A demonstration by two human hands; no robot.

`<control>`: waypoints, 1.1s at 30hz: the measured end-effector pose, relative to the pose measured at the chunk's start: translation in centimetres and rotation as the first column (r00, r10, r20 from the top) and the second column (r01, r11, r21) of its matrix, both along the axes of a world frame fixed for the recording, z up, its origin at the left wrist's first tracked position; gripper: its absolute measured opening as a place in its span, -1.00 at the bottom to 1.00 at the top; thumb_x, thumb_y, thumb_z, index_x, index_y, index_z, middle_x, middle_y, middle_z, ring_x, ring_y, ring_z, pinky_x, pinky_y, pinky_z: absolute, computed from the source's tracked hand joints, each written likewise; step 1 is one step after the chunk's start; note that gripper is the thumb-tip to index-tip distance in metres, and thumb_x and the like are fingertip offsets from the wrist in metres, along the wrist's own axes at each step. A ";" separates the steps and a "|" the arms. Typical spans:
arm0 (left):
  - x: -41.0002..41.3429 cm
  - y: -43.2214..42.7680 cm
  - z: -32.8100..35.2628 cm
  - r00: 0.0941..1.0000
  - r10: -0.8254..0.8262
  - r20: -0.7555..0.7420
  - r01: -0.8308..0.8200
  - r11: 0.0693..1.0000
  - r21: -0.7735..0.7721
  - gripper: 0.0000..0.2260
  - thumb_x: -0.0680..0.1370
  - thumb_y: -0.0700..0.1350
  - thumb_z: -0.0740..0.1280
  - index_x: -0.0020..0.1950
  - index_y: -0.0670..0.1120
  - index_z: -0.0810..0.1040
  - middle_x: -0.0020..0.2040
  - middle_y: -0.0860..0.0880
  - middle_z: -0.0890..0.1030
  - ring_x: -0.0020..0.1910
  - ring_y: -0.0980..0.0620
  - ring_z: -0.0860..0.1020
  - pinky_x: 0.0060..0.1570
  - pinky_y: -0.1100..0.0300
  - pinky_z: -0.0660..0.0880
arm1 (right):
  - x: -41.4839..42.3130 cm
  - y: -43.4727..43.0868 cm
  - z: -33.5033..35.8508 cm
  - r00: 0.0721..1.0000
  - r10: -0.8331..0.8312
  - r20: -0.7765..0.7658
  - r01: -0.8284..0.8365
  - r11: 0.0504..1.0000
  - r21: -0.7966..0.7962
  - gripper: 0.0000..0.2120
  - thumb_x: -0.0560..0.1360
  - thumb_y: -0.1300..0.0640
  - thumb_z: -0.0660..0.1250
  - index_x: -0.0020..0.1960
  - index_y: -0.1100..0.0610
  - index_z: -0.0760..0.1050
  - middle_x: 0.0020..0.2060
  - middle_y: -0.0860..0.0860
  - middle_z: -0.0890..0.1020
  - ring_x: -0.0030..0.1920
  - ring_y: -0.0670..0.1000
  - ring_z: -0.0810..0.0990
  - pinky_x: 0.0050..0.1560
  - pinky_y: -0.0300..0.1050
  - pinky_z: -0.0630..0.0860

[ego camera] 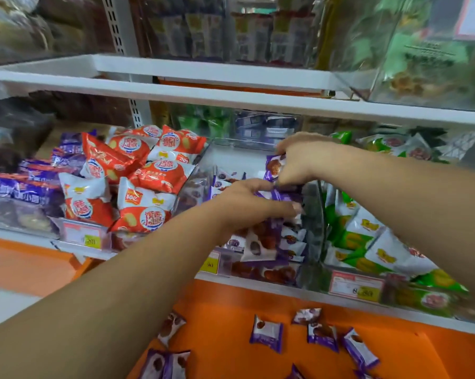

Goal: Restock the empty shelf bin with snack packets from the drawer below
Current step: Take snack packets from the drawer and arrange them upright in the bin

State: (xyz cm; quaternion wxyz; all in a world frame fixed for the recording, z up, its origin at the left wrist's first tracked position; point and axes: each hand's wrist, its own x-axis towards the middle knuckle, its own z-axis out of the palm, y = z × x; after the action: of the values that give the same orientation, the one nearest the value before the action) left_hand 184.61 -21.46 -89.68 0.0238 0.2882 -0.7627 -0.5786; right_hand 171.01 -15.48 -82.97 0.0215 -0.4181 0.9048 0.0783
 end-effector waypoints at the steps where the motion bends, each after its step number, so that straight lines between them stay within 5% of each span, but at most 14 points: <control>1: 0.8 -0.1 0.3 1.000 0.001 -0.006 -0.001 1.000 0.017 -0.38 0.30 0.22 0.62 0.32 0.19 0.55 0.20 0.03 0.62 0.07 0.06 0.62 -0.08 -0.05 0.63 | 0.1 0.4 0.0 1.000 -0.005 -0.014 0.005 0.999 -0.048 -0.44 0.30 -0.06 0.42 0.28 0.04 0.54 0.19 0.09 0.64 0.10 0.16 0.64 0.15 0.02 0.63; 4: 2.5 -0.8 0.9 0.997 0.061 -0.049 -0.056 0.994 0.090 -0.71 0.53 -0.01 0.49 0.24 0.04 0.61 0.20 0.02 0.61 0.07 0.09 0.59 0.07 -0.13 0.65 | 0.3 1.8 0.0 0.992 -0.012 0.124 0.046 0.958 -0.281 -0.43 0.39 0.07 0.40 0.39 0.08 0.44 0.21 0.10 0.60 0.14 0.13 0.60 0.18 -0.05 0.60; 6: 3.5 -1.0 0.5 0.993 0.084 -0.085 -0.073 0.989 0.131 -0.74 0.55 -0.17 0.47 0.22 -0.06 0.60 0.12 -0.09 0.65 0.00 0.00 0.67 0.09 -0.14 0.65 | 1.0 2.7 -0.5 0.955 0.011 0.297 0.133 0.877 -0.461 -0.42 0.41 0.14 0.44 0.41 0.07 0.40 0.16 0.08 0.58 0.09 0.09 0.58 0.08 -0.10 0.58; 10: 4.4 -0.5 -0.2 0.995 0.026 -0.095 -0.037 0.992 -0.118 -0.78 0.46 -0.15 0.57 0.04 -0.16 0.63 -0.05 -0.25 0.66 -0.18 -0.04 0.64 -0.08 -0.09 0.68 | 3.4 4.7 -2.1 0.859 0.115 0.500 0.303 0.672 -0.676 -0.41 0.39 0.24 0.50 0.33 -0.05 0.39 -0.01 0.05 0.64 -0.11 0.07 0.67 -0.10 0.09 0.67; 13: 4.5 -0.2 -0.1 0.986 0.059 -0.158 -0.098 0.962 -0.256 -0.74 0.47 -0.11 0.55 0.09 -0.12 0.58 -0.20 -0.12 0.65 -0.32 0.01 0.61 -0.13 -0.01 0.64 | 5.1 5.6 -3.3 0.754 0.231 0.615 0.433 0.529 -0.730 -0.44 0.37 0.43 0.41 0.20 -0.08 0.41 -0.09 0.10 0.63 -0.27 0.13 0.62 -0.34 0.18 0.65; 18: 4.4 -0.1 1.5 0.905 0.261 -0.335 -0.146 0.932 0.331 -0.72 0.55 -0.31 0.35 0.27 -0.21 0.53 -0.06 -0.21 0.68 -0.13 -0.13 0.67 0.04 -0.11 0.65 | 6.0 5.7 -5.5 0.790 0.409 0.457 0.229 0.495 -0.838 -0.46 0.36 0.44 0.44 0.18 -0.05 0.46 -0.12 -0.05 0.66 -0.20 -0.08 0.61 -0.23 -0.20 0.54; 22: 4.5 -0.5 1.3 0.888 0.183 -0.422 -0.059 0.955 0.290 -0.86 0.59 -0.22 0.41 0.13 -0.23 0.62 0.00 -0.21 0.73 -0.08 -0.12 0.70 -0.05 0.01 0.69 | 5.9 5.4 -5.7 0.785 0.476 0.397 0.067 0.571 -0.818 -0.32 0.38 0.42 0.47 0.37 -0.04 0.38 -0.05 -0.10 0.65 -0.17 -0.22 0.64 -0.19 -0.25 0.58; 24: 4.3 -1.0 1.0 0.867 0.204 -0.454 -0.065 0.951 0.302 -0.83 0.58 -0.28 0.40 0.16 -0.25 0.60 0.00 -0.22 0.73 -0.10 -0.10 0.71 -0.12 0.08 0.69 | 5.4 5.4 -5.3 0.680 0.527 0.509 0.147 0.583 -0.799 -0.07 0.39 0.43 0.47 0.58 -0.10 0.18 0.07 -0.03 0.64 -0.05 -0.10 0.70 -0.13 -0.16 0.61; 26: 4.3 -1.3 0.6 0.850 0.226 -0.476 -0.028 0.922 0.387 -0.77 0.57 -0.33 0.39 0.22 -0.26 0.57 0.08 -0.27 0.70 0.02 -0.18 0.70 0.01 0.01 0.67 | 4.8 5.6 -5.3 0.542 0.537 0.646 0.357 0.549 -0.756 0.00 0.43 0.43 0.50 0.62 -0.16 0.07 0.12 0.09 0.66 0.01 0.13 0.73 -0.02 0.08 0.66; 29: 4.2 -1.3 0.3 0.836 0.175 -0.520 0.073 0.904 0.421 -0.71 0.57 -0.37 0.36 0.29 -0.24 0.55 0.14 -0.25 0.69 0.12 -0.23 0.68 0.13 -0.01 0.64 | 4.4 6.0 -4.9 0.452 0.495 0.742 0.506 0.542 -0.670 -0.44 0.50 0.24 0.51 0.45 0.18 0.43 0.04 0.18 0.72 0.00 0.18 0.74 0.10 0.16 0.67; 31: 3.9 -0.9 0.3 0.844 0.146 -0.515 0.059 0.931 0.361 -0.73 0.55 -0.39 0.38 0.23 -0.22 0.58 0.04 -0.22 0.72 0.05 -0.21 0.69 0.15 -0.04 0.63 | 4.2 6.3 -4.9 0.494 0.472 0.730 0.495 0.538 -0.682 -0.76 0.54 0.20 0.47 0.20 0.20 0.63 -0.04 0.15 0.75 -0.02 0.16 0.75 0.02 0.08 0.70; 33: 3.5 -0.8 0.1 0.888 0.095 -0.451 -0.044 0.992 0.121 -0.79 0.53 -0.38 0.43 0.13 -0.19 0.59 -0.07 -0.22 0.71 -0.03 -0.20 0.71 0.12 -0.11 0.64 | 3.5 6.6 -4.9 0.593 0.421 0.687 0.510 0.464 -0.724 -0.89 0.55 0.18 0.47 0.08 0.14 0.66 -0.07 0.10 0.76 -0.07 0.13 0.75 -0.08 0.03 0.72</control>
State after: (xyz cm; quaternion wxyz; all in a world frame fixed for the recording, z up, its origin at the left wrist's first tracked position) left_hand 188.13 -22.28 -89.53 0.2070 0.1726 -0.6927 -0.6689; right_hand 174.54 -8.93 -87.90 0.2091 -0.3227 0.7019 -0.5995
